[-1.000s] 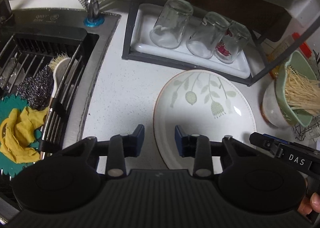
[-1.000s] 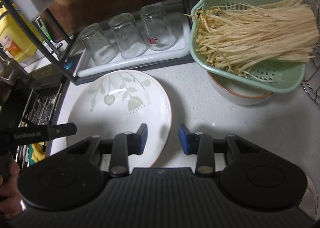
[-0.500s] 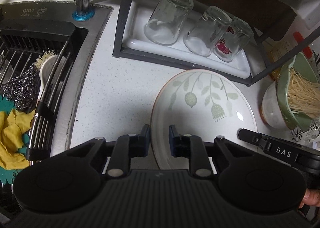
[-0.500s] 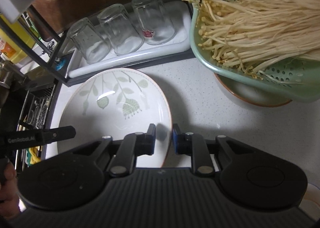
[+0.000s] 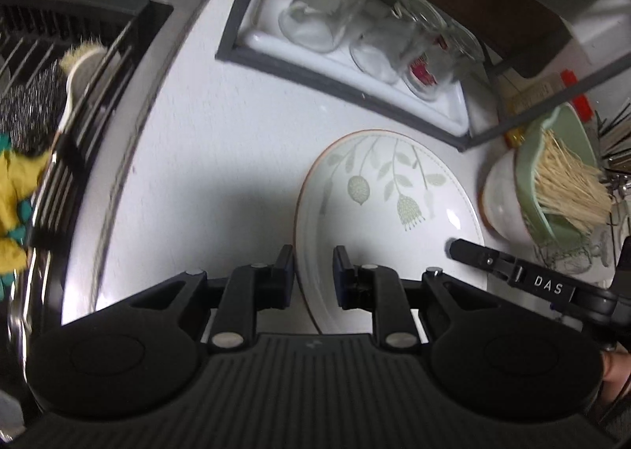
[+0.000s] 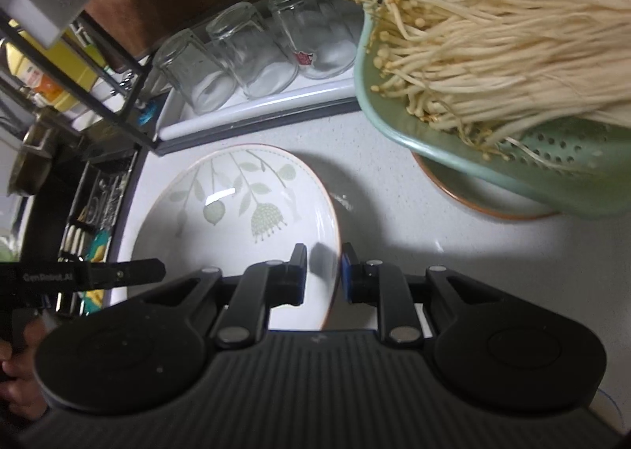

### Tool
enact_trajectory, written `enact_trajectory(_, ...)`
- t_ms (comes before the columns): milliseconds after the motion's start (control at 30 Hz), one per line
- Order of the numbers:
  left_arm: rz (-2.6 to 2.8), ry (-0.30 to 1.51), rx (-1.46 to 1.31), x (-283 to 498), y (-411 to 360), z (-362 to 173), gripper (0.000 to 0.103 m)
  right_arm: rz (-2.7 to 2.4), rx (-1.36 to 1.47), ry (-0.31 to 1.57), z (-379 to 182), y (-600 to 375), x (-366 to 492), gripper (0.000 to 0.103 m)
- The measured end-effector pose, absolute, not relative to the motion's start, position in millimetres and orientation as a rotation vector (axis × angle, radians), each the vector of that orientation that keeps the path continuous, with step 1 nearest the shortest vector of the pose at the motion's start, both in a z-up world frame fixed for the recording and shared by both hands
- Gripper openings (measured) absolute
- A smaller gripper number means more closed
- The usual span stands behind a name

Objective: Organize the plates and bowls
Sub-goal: 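Close both grippers on the rim of the small leaf-pattern plate, then lift the small plate with both grippers and carry it over the plate stack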

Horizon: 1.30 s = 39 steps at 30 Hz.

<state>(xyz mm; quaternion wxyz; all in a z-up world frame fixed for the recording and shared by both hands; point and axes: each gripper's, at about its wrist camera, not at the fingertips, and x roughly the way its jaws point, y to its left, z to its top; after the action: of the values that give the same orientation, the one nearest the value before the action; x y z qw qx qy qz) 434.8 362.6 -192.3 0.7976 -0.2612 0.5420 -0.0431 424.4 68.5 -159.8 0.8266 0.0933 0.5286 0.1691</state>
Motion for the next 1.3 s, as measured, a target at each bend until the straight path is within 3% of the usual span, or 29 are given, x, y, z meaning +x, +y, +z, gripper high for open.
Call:
enact_trajectory(333, -0.163, 1.115, -0.705, 389, 348, -168, 0.023, 0.417, 0.204, 1.106, -124, 39, 396, 0.021)
enact_trajectory(833, -0.204, 1.020, -0.675, 349, 315, -105, 0.023, 0.461, 0.317, 1.036, -75, -10, 332, 0.021)
enact_trajectory(1300, -0.218, 1.103, -0.600, 318, 225, -107, 0.023, 0.405, 0.302, 1.022, -65, -79, 281, 0.021)
